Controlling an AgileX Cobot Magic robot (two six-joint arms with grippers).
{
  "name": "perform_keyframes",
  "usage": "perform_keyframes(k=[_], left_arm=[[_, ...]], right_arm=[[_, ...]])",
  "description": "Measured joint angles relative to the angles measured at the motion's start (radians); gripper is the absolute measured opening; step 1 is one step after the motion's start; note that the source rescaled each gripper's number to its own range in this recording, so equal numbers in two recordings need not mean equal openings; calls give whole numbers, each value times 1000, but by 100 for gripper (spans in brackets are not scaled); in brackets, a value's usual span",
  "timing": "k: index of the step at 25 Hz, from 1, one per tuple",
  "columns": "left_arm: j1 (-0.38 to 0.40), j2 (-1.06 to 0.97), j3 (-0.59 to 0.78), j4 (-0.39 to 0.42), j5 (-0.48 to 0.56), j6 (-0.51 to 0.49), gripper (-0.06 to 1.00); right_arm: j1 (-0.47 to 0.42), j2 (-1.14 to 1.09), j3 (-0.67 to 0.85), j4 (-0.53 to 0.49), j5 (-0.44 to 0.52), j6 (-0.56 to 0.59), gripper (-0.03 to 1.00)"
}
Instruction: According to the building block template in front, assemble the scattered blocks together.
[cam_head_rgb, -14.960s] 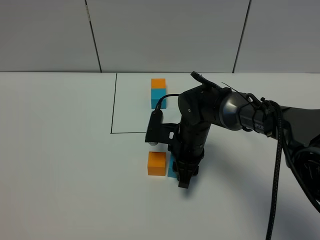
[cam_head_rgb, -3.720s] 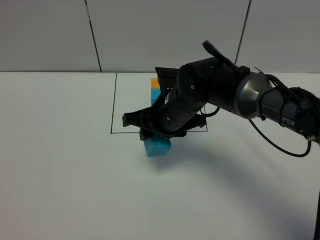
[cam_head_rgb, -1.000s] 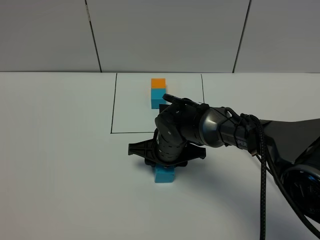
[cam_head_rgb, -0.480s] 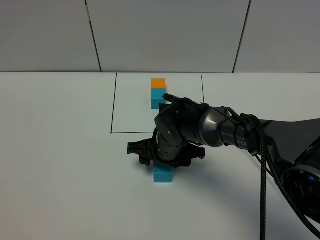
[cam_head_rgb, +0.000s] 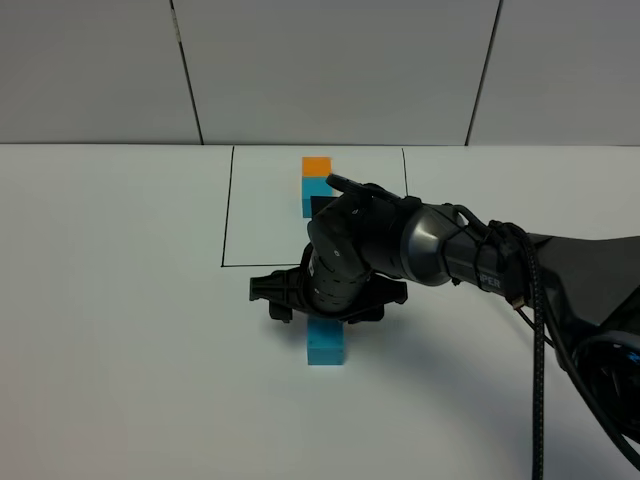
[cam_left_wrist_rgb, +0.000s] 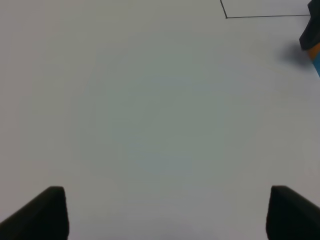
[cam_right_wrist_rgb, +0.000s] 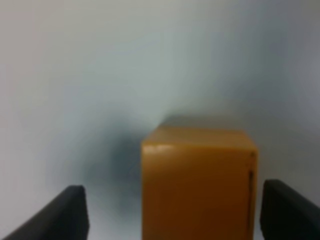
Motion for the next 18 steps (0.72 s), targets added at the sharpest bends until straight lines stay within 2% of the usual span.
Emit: perform_keyframes(k=[11,18], left_arm=[[0,0,0,1,0,0,84],[0,0,0,1,0,0,84]], right_arm=[[0,-109,-23,29,23,-39,93],[-26,-168,-23,-73,65,-50,92]])
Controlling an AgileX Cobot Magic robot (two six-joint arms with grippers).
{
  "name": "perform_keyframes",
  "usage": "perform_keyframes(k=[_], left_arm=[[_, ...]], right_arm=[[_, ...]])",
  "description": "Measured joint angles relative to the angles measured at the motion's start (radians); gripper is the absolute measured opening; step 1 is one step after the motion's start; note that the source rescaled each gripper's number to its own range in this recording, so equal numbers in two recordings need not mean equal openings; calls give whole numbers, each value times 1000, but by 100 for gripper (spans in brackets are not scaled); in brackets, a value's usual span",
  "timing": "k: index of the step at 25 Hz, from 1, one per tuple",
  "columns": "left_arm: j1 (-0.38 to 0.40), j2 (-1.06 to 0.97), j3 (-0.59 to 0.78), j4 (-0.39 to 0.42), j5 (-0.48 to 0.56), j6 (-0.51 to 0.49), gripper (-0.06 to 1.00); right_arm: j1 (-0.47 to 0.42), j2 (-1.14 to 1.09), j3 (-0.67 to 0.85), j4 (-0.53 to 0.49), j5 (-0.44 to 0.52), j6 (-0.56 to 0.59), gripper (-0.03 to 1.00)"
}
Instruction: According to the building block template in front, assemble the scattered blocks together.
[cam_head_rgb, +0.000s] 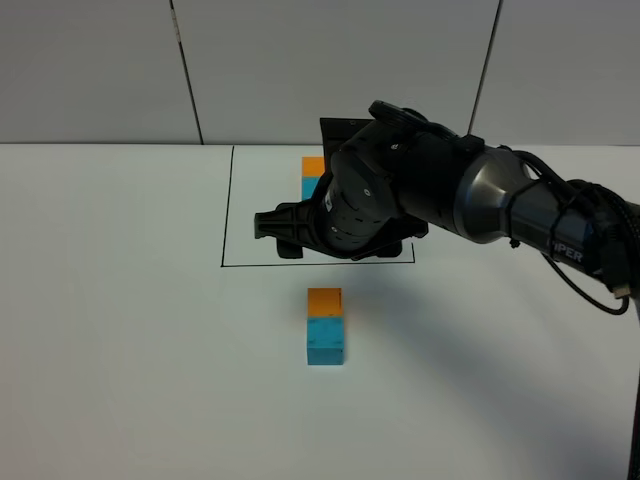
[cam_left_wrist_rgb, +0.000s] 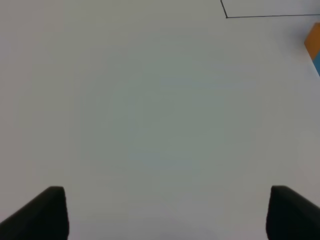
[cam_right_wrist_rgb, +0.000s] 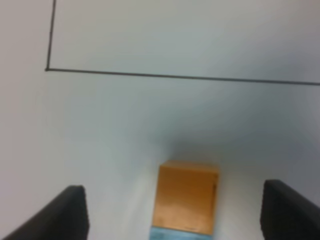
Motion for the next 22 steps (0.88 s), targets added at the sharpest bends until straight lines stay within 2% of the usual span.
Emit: perform_keyframes(k=[7,11,18,22], left_arm=[[0,0,0,0,0,0,84],[0,0,0,0,0,0,84],[0,0,0,0,0,0,84],[0,0,0,0,0,0,84]], right_arm=[[-43,-43,0,-35,121,-107,93],[-78,-100,0,-27,169,-145,98],[-181,-190,0,-50,254,-158,100],[-261,-247,0,-72,298,-203,100]])
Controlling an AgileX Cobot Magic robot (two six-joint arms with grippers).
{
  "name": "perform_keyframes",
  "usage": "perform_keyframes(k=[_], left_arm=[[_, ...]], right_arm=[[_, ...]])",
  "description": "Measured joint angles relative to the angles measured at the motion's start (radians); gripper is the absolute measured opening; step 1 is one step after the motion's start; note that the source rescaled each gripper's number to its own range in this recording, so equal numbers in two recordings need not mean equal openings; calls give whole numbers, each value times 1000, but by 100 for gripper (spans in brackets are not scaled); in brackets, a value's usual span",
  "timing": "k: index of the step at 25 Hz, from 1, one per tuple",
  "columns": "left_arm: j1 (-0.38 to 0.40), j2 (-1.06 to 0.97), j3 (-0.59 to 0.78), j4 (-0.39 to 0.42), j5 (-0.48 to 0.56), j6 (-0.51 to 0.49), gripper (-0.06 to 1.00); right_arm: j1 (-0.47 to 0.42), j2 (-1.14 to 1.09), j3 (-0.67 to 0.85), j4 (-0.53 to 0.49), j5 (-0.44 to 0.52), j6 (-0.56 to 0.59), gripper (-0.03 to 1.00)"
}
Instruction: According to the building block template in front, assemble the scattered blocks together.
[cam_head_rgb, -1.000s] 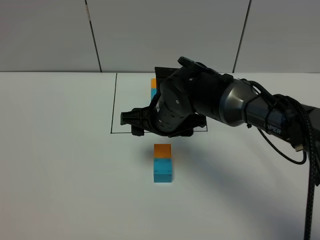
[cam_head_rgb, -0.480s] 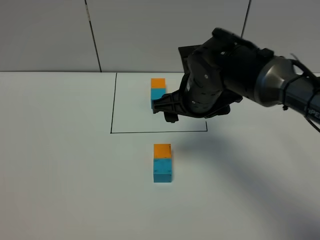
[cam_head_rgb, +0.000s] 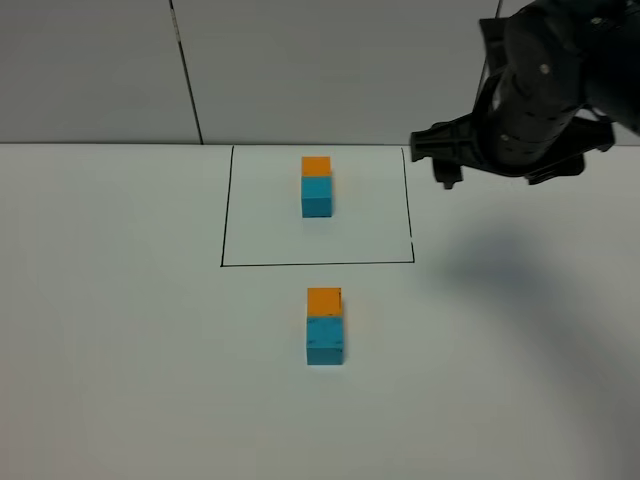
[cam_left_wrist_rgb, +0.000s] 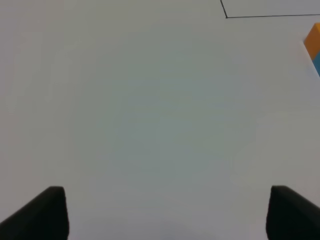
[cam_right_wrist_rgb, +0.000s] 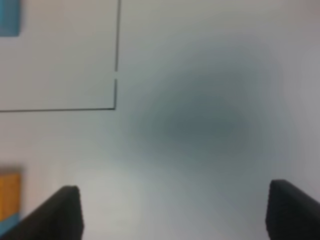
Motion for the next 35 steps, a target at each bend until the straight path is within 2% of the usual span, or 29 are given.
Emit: perform_keyframes(k=[5,8,12,17,25,35], left_arm=[[0,0,0,0,0,0,84],[0,0,0,0,0,0,84],[0,0,0,0,0,0,84],[0,0,0,0,0,0,84],[0,0,0,0,0,0,84],[0,0,0,0,0,0,84]], right_arm=[[-124,-52,0,6,76,-106,100],[-184,-81,20,13,88,-148,99],[-264,-155,100,24,74,-186,99],[-349,-291,272,38,4,-200,97],[-356,-606,599,48,-95,-180,85],[-356,-1045,918,58,-116,-152,83]])
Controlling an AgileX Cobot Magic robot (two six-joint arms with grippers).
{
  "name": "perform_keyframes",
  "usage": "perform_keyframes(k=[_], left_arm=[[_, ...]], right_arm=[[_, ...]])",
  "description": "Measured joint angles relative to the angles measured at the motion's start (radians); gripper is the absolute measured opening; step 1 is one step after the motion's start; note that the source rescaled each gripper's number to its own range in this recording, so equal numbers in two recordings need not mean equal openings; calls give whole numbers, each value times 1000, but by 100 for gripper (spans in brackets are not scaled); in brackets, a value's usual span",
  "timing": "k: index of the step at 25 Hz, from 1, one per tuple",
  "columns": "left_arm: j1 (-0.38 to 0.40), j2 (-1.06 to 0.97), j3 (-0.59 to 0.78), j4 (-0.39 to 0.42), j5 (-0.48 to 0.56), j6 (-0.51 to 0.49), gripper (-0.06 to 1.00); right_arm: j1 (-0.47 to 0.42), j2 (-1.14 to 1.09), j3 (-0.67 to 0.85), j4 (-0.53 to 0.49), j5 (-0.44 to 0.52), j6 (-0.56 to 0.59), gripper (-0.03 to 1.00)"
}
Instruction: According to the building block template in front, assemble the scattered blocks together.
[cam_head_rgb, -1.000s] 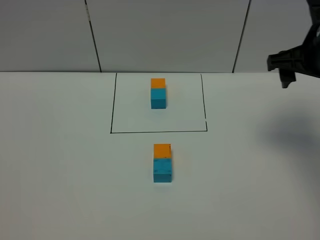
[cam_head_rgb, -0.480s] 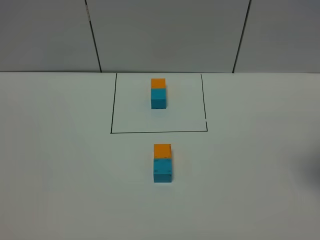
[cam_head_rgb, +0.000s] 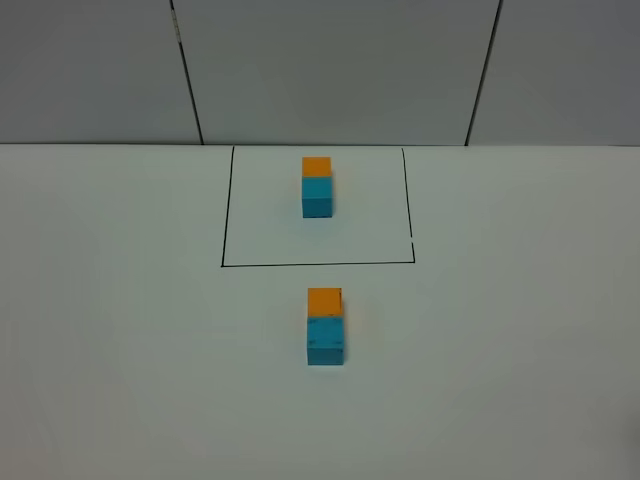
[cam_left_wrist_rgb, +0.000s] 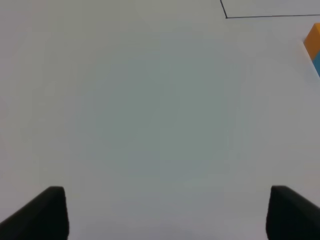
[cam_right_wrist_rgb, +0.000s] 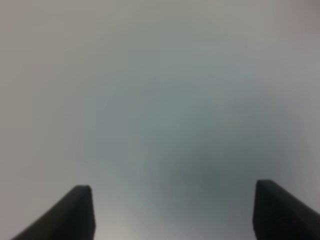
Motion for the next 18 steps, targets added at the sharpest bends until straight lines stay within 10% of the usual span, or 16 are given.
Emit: perform_keyframes(k=[18], left_arm=[[0,0,0,0,0,0,84]], right_arm=[[0,-546,223,136,22,-226,82]])
